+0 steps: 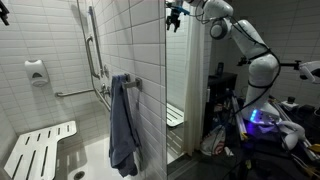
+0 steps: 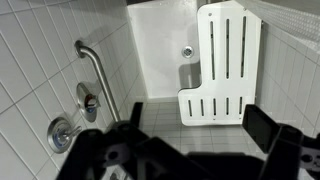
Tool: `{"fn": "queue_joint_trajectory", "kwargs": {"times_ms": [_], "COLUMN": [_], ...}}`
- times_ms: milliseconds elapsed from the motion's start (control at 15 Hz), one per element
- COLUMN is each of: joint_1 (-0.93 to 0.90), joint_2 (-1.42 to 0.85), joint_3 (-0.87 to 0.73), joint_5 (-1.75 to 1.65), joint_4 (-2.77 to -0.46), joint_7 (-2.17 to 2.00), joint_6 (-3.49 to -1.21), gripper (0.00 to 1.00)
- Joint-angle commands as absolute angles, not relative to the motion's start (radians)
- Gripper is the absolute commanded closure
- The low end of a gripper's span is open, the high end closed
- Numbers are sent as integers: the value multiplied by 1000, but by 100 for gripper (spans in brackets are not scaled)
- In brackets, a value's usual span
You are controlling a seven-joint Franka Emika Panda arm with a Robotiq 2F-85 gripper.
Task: Open the shower curtain
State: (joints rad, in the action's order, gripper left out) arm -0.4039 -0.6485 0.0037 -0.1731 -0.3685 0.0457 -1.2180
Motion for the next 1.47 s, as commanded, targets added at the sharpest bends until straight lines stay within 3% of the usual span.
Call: {"fn": "queue_joint_trajectory", "kwargs": {"times_ms": [0,1400], "joint_1": [-403,-335], "joint_2": [-637,-710], "joint_3": [5,13], "joint_5": [-173,-117], "joint_4": [-389,-350], "joint_7": [45,-74], "joint_6": [-1227,-1224], "gripper": [0,0]}}
